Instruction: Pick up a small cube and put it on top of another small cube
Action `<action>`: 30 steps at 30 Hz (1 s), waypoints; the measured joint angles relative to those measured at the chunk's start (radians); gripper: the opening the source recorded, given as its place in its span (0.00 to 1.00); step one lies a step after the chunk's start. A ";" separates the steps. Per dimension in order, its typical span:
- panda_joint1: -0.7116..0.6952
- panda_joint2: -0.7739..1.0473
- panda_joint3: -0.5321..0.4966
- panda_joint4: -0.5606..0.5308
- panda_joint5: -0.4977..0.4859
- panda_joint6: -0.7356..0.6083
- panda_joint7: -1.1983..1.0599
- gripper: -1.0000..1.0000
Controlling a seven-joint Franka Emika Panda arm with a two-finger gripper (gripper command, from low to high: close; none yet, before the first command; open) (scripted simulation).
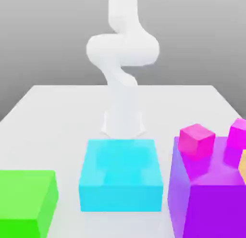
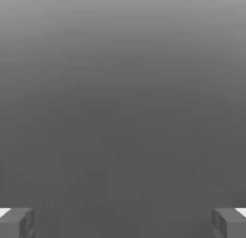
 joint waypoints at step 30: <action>0.425 0.659 0.394 0.231 -0.241 0.169 -1.286 0.50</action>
